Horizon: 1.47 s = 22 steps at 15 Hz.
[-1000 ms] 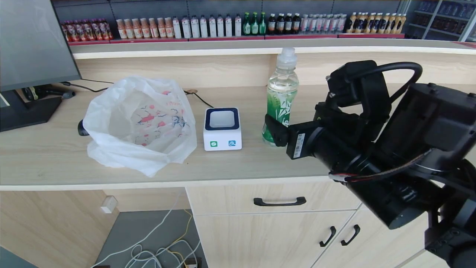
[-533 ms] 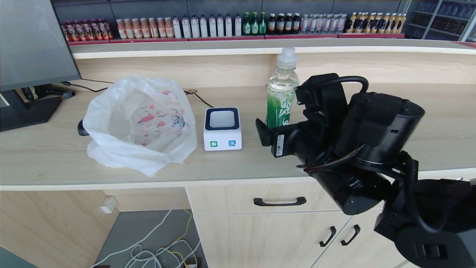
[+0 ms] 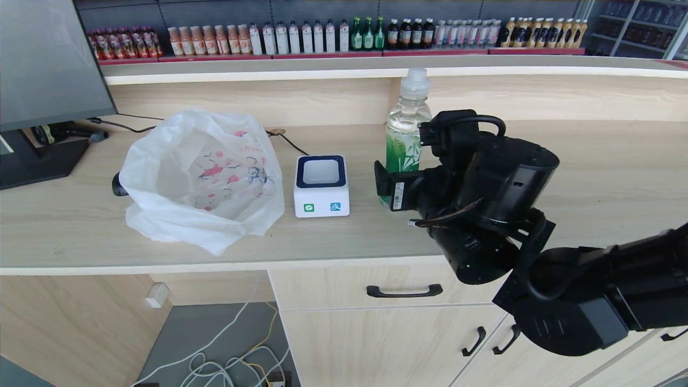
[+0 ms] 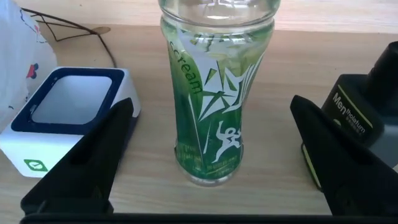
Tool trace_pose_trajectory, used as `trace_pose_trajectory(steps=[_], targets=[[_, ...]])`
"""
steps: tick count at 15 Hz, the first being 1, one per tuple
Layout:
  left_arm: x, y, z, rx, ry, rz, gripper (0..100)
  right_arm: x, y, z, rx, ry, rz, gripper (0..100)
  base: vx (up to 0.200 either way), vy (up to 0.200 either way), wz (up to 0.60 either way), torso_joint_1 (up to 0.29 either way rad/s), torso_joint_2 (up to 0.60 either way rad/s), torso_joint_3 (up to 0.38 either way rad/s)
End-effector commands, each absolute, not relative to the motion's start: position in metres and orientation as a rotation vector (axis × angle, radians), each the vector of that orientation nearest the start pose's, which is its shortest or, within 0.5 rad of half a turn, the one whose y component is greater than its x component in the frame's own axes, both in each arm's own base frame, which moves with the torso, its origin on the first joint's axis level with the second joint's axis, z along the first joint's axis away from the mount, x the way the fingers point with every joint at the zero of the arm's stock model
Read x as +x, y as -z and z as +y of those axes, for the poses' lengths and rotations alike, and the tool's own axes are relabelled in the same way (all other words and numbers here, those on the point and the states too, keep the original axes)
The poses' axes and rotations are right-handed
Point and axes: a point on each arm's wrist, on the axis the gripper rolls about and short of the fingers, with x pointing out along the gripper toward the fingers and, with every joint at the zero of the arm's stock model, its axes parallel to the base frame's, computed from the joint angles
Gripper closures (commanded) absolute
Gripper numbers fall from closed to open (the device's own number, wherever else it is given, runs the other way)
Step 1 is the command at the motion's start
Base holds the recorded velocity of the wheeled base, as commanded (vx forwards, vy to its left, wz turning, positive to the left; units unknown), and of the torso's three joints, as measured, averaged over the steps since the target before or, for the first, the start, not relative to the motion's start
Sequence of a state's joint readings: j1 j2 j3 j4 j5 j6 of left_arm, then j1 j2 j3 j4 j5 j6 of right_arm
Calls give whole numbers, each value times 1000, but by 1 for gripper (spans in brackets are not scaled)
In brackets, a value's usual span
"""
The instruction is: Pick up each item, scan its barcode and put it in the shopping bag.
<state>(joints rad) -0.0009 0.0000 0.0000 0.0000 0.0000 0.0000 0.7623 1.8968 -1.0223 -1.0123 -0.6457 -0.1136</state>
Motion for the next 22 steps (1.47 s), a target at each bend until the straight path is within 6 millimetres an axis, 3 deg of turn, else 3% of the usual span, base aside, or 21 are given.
trace_pose_trajectory(steps=[1,6,10,18,22], targets=[[-23,-75,0,0,0,0,0,278,-207,241,-22,-98,-115,0,0,0,0,0,0,0],[-23,-75,0,0,2,0,0,290,-197,245,-3,-91,-148,0,0,0,0,0,0,0],[-23,-75,0,0,0,0,0,310,-202,238,4,-64,-174,0,0,0,0,0,0,0],[-23,-75,0,0,2,0,0,326,-193,229,-17,-78,-169,0,0,0,0,0,0,0],[-23,-75,0,0,0,0,0,339,-196,233,0,-75,-195,0,0,0,0,0,0,0]])
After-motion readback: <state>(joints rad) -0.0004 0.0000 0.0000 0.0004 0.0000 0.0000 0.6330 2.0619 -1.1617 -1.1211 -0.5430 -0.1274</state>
